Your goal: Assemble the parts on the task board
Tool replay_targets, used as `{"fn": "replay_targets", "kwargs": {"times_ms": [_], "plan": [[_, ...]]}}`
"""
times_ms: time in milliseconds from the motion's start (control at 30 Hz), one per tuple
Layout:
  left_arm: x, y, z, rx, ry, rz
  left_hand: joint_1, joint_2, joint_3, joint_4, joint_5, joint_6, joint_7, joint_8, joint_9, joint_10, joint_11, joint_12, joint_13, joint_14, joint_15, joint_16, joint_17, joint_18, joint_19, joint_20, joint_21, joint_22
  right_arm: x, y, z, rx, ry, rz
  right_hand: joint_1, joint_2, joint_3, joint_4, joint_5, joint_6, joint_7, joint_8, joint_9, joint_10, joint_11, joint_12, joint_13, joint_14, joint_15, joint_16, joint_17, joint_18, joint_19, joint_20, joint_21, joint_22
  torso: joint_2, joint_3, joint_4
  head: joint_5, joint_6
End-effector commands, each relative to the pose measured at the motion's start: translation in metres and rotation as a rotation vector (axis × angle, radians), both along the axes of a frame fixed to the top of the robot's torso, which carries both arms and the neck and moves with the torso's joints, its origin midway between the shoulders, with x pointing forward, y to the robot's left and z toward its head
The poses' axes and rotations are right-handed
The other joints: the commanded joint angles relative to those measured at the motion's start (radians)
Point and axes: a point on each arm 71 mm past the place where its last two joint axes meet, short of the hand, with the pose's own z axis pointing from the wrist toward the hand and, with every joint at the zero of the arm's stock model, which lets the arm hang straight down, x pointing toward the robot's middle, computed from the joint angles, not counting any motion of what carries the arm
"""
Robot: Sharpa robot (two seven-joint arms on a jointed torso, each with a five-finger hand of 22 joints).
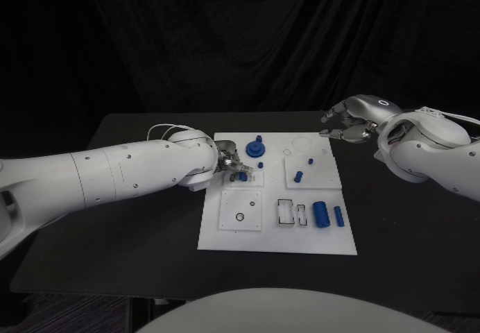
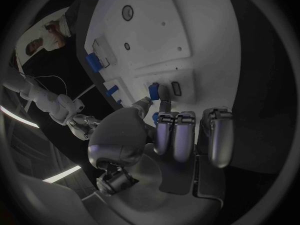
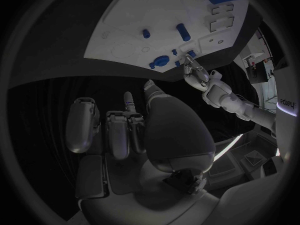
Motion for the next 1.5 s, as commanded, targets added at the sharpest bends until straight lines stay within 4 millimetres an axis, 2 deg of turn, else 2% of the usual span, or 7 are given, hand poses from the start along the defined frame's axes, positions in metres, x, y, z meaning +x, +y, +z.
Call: {"fn": "replay_targets", "kwargs": {"times_ms": [33, 400, 767, 967, 1100, 1267, 1500], "plan": [[-0.008, -0.0019, -0.0117, 0.01, 0.053, -0.02, 0.014, 0.004, -0.007, 0.002, 0.005, 0.009, -0.003, 0.009, 0.01, 0.104, -0.003, 0.003, 0.261, 0.107, -0.003, 0.003, 0.263, -0.015, 0.012, 0.001, -0.001, 0.147, 0.0001, -0.0017, -0.0016, -0.006, 0.007, -0.016, 0.012, -0.001, 0.0, -0.005, 0.006, 0.007, 0.003, -0.001, -0.002, 0.087, 0.007, -0.007, 0.25, 0.085, 0.005, -0.006, 0.217, 0.001, -0.003, 0.002, -0.005, 0.178, 0.0, 0.0001, -0.0001, 0.001, 0.0], [-0.0082, -0.003, -0.0095, -0.023, 0.025, -0.025, 0.038, 0.012, -0.013, 0.0, 0.017, 0.04, -0.021, 0.047, 0.055, 0.104, -0.019, 0.003, 0.261, 0.107, -0.016, 0.003, 0.263, -0.017, 0.018, -0.011, 0.003, 0.155, 0.0002, -0.0018, -0.0021, -0.008, 0.01, -0.016, 0.012, -0.001, 0.0, -0.005, 0.006, 0.007, 0.003, -0.001, -0.002, 0.087, 0.007, -0.007, 0.25, 0.085, 0.005, -0.006, 0.217, 0.001, -0.003, 0.002, -0.005, 0.178, 0.0, 0.0001, 0.0004, -0.002, 0.0], [-0.0075, -0.0018, -0.0106, -0.01, 0.035, -0.021, 0.044, 0.015, -0.012, -0.002, 0.022, 0.04, -0.022, 0.042, 0.053, 0.104, -0.021, 0.003, 0.261, 0.107, -0.019, 0.003, 0.263, -0.016, 0.016, -0.014, 0.0, 0.152, 0.0005, -0.001, -0.0025, -0.01, 0.013, -0.015, 0.011, -0.001, -0.001, -0.005, 0.006, 0.008, 0.003, -0.001, -0.002, 0.087, 0.007, -0.007, 0.249, 0.085, 0.005, -0.007, 0.216, 0.002, -0.003, 0.002, -0.006, 0.178, 0.0, 0.0003, -0.0006, -0.001, 0.0], [-0.0062, -0.0005, -0.0108, -0.01, 0.033, -0.017, 0.052, 0.019, -0.009, -0.003, 0.027, 0.026, -0.019, 0.024, 0.044, 0.104, -0.02, 0.003, 0.261, 0.107, -0.02, 0.003, 0.263, -0.015, 0.014, -0.016, -0.004, 0.15, 0.0004, -0.0011, -0.0026, -0.01, 0.014, -0.016, 0.011, 0.0, -0.001, -0.004, 0.006, 0.009, 0.003, 0.0, -0.002, 0.087, 0.007, -0.008, 0.249, 0.084, 0.005, -0.008, 0.216, 0.002, -0.004, 0.002, -0.006, 0.178, 0.0, 0.0007, 0.0004, -0.002, 0.0], [-0.0059, -0.0017, -0.0097, -0.024, 0.019, -0.018, 0.031, 0.022, -0.025, 0.028, 0.004, 0.018, -0.011, -0.002, 0.028, 0.104, -0.014, 0.003, 0.261, 0.107, -0.015, 0.003, 0.263, -0.015, 0.014, -0.013, -0.005, 0.151, 0.0004, -0.001, -0.0026, -0.01, 0.015, -0.017, 0.011, 0.0, -0.001, -0.004, 0.006, 0.01, 0.003, 0.0, -0.002, 0.086, 0.007, -0.008, 0.249, 0.084, 0.005, -0.008, 0.216, 0.002, -0.004, 0.002, -0.007, 0.178, 0.0, 0.0008, -0.0009, -0.001, 0.0], [-0.0057, -0.003, -0.0089, -0.035, 0.009, -0.018, -0.015, 0.045, -0.064, 0.104, -0.046, 0.023, -0.004, -0.032, 0.012, 0.104, -0.006, 0.003, 0.261, 0.107, -0.008, 0.003, 0.263, -0.015, 0.014, -0.007, -0.007, 0.154, 0.0005, -0.0005, -0.0026, -0.01, 0.015, -0.016, 0.011, 0.0, -0.001, -0.004, 0.006, 0.01, 0.003, 0.0, -0.002, 0.086, 0.007, -0.008, 0.249, 0.084, 0.005, -0.008, 0.216, 0.002, -0.004, 0.002, -0.007, 0.178, -0.001, 0.0005, -0.0009, -0.001, 0.0], [-0.0053, -0.0028, -0.01, -0.022, 0.019, -0.017, 0.018, 0.055, -0.058, 0.091, -0.03, 0.031, -0.007, -0.035, 0.016, 0.104, -0.007, 0.003, 0.261, 0.107, -0.008, 0.003, 0.263, -0.015, 0.015, -0.006, -0.007, 0.156, 0.0005, -0.0011, -0.0027, -0.011, 0.015, -0.018, 0.01, 0.001, -0.001, -0.003, 0.006, 0.01, 0.004, 0.0, -0.003, 0.086, 0.007, -0.008, 0.248, 0.084, 0.005, -0.008, 0.216, 0.002, -0.004, 0.002, -0.007, 0.177, 0.0, 0.0003, -0.0003, -0.003, 0.0]]}}
